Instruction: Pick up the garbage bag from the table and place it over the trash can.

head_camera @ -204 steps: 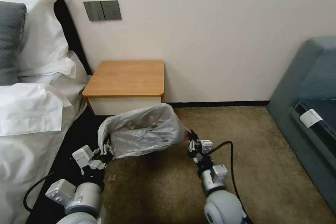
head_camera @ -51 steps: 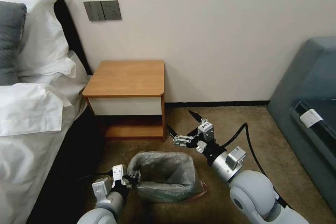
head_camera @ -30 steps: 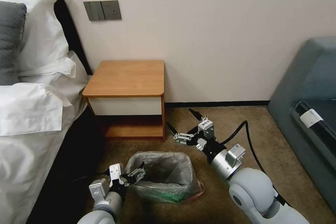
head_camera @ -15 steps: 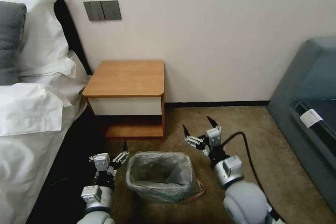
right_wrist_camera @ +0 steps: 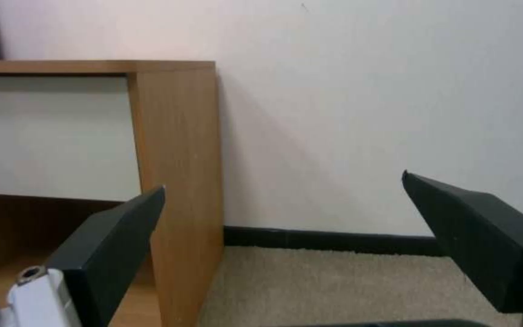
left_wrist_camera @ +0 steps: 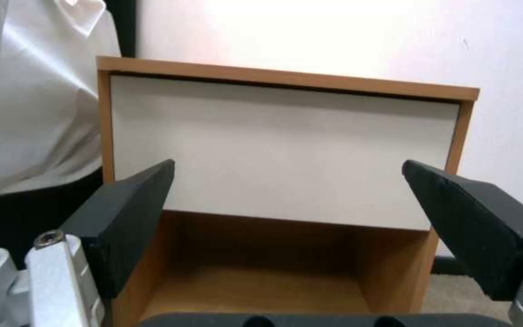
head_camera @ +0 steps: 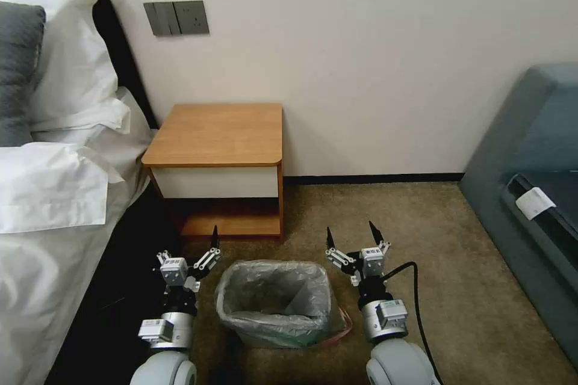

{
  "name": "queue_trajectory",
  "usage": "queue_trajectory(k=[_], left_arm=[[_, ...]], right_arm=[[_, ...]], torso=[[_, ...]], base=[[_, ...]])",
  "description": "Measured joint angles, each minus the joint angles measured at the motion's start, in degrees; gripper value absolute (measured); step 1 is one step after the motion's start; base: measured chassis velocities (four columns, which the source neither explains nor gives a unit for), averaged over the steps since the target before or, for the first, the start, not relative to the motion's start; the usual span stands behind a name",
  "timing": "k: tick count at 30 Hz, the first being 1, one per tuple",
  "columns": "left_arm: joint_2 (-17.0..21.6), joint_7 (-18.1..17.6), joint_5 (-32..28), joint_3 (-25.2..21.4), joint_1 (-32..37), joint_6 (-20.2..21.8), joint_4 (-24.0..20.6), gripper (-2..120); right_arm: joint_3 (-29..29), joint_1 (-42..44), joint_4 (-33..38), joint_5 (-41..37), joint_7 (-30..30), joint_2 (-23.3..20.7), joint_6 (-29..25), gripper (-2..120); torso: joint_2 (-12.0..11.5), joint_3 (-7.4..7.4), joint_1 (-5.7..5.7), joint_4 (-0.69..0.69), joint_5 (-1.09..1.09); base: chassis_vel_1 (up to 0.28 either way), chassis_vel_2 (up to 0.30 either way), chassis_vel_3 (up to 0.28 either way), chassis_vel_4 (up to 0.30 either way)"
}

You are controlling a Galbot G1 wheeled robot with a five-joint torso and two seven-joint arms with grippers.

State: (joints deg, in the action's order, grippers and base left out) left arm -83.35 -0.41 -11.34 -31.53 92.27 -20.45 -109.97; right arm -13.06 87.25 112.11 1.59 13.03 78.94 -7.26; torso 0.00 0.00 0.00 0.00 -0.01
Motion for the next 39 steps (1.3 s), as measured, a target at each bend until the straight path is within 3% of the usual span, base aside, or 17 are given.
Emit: queue_trajectory(k=[39], left_arm=[[0.0,-0.3,-0.1,0.0,0.1,0.7,-0.3,94]], right_arm=[[0.1,-0.2,0.3,-0.3,-0.2,-0.3,0.3,100]], torso=[[0.0,0.00,0.00,0.00,0.01]], base=[[0.000,0.000,0.000,0.000]])
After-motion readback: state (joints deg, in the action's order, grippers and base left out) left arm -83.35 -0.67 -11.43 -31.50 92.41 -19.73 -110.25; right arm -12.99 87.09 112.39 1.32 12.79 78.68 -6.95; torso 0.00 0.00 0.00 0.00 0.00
